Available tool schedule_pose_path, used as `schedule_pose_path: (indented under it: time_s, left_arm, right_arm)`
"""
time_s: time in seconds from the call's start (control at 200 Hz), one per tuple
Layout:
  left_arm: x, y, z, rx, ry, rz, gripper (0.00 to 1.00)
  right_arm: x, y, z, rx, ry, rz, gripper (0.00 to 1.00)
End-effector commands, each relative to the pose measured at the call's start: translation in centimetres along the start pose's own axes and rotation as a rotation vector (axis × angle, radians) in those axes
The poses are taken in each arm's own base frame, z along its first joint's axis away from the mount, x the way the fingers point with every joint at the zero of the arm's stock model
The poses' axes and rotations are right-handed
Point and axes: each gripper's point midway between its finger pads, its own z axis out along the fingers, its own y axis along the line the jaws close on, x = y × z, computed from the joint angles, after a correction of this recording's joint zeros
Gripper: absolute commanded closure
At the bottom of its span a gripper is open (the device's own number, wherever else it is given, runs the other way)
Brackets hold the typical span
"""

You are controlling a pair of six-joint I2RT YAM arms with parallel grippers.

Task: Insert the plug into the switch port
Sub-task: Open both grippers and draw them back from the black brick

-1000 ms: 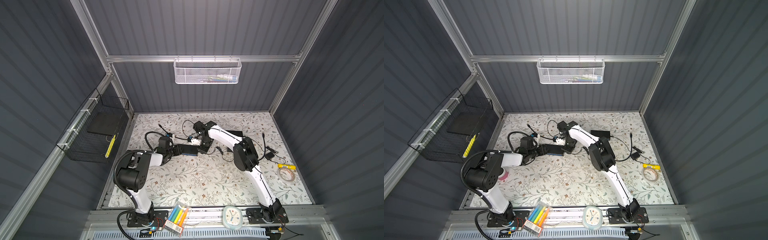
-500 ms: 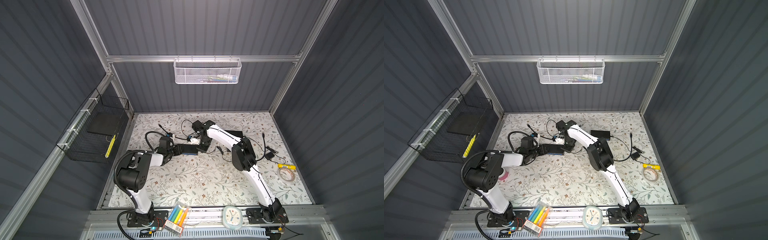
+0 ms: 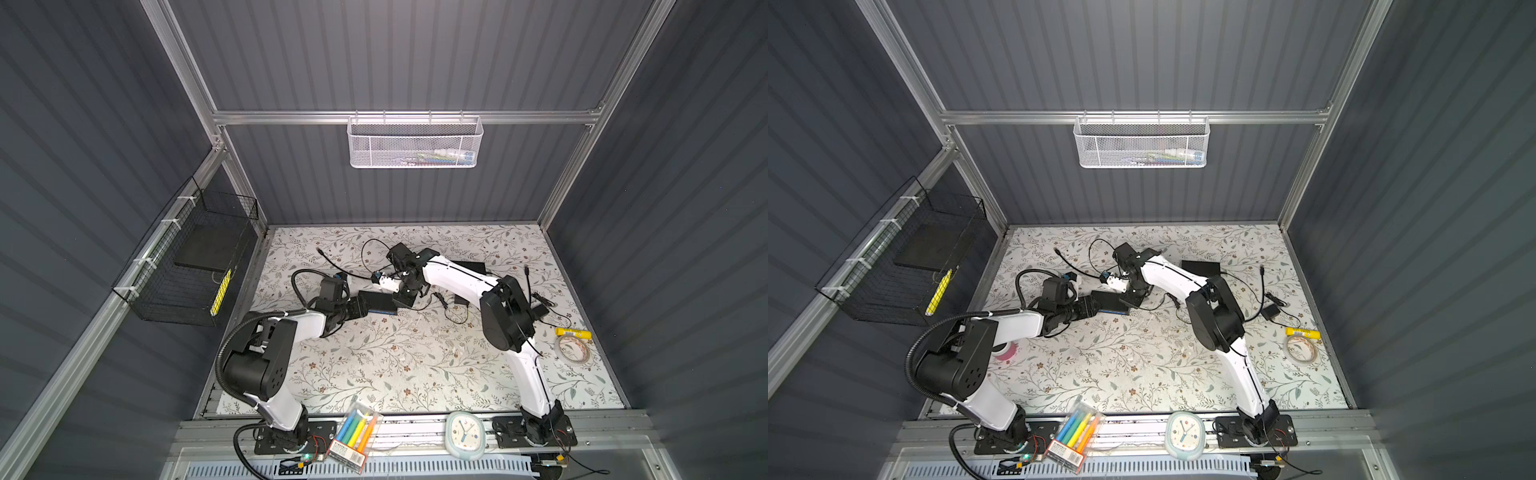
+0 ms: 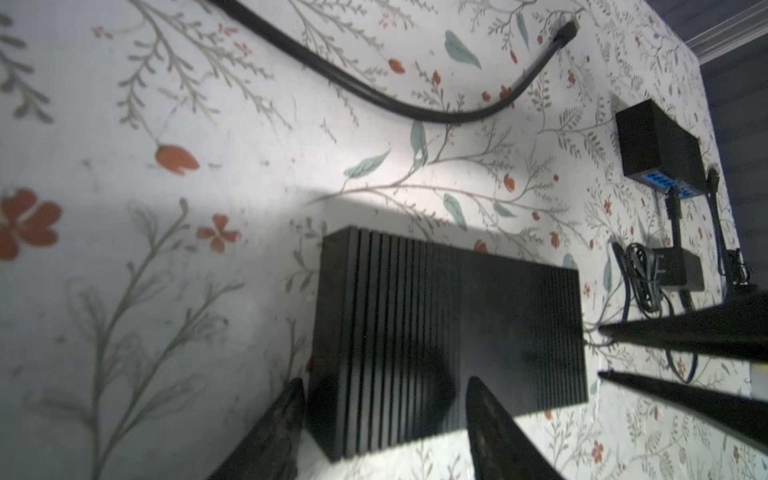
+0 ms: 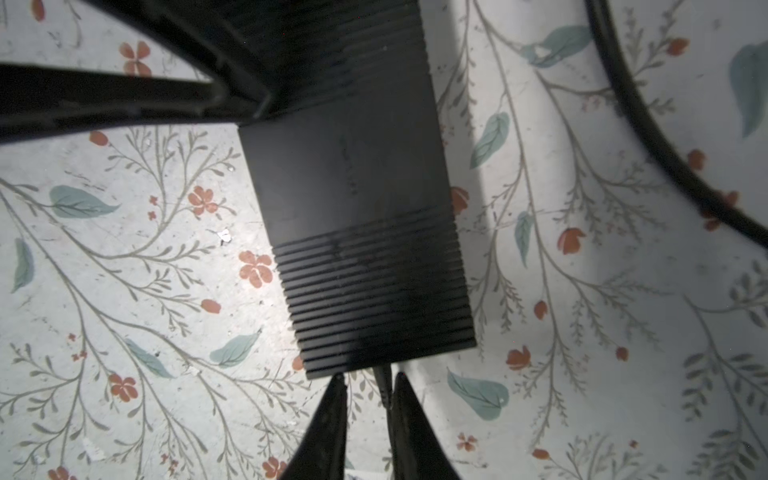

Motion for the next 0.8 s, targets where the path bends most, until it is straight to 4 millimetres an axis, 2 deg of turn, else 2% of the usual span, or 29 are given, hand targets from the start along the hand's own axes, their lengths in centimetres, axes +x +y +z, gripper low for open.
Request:
schedule_pose_path:
  time_s: [0.0,0.12,0.175,0.215,0.3,0.4,0.495,0.52,0.525,0.545,0.67,0.77,0.79]
  left_arm:
    - [1.0,2.1,-2.0,-0.067,0.062,-0.071,0.30]
    - [-3.2,1.1,-4.4,-0.086,-0.022,-0.026,0.25]
    - [-5.4,0.6,-5.4,-0.092,-0.064,-0.014,0.23]
    - [-6.9,0.7,-5.9,-0.111,-0.087,-0.028,0.17]
    - [-10.3,1.0,-6.5,-0.158,-0.109,-0.066,0.16]
    - [-13.0,2.2,-5.6,-0.249,-0.100,-0.152,0.16]
    - [-14.3,3.6,-3.8,-0.333,-0.046,-0.236,0.19]
    - [-14.0,4.1,-3.0,-0.352,-0.027,-0.257,0.20]
    - [-14.7,3.9,-3.1,-0.348,-0.040,-0.259,0.20]
    - [-15.5,3.8,-3.0,-0.351,-0.050,-0.273,0.20]
    - [-16.7,5.8,-0.9,-0.382,-0.028,-0.362,0.20]
    - [-18.2,8.0,0.0,-0.419,-0.019,-0.415,0.21]
    - [-18.6,8.4,0.1,-0.426,-0.020,-0.425,0.21]
  right_arm:
    - [-0.2,-2.6,-2.1,0.063,-0.090,0.054,0.76]
    - [0.3,-4.4,-3.5,0.116,-0.132,0.136,0.75]
    - [0.4,-4.7,-3.8,0.124,-0.156,0.162,0.75]
    - [0.4,-4.7,-4.0,0.126,-0.175,0.173,0.75]
    - [0.4,-4.8,-4.1,0.140,-0.208,0.191,0.75]
    - [0.6,-4.9,-4.0,0.151,-0.227,0.213,0.75]
    - [0.7,-4.6,-3.9,0.141,-0.240,0.228,0.76]
    - [0.7,-4.5,-3.8,0.139,-0.247,0.233,0.76]
    - [0.6,-4.5,-3.9,0.140,-0.248,0.233,0.76]
    - [0.6,-4.4,-3.9,0.139,-0.254,0.235,0.75]
    - [0.7,-3.9,-4.0,0.122,-0.282,0.252,0.76]
    - [1.0,-3.2,-3.7,0.090,-0.295,0.265,0.76]
    - [0.5,-3.3,-3.9,0.093,-0.321,0.263,0.76]
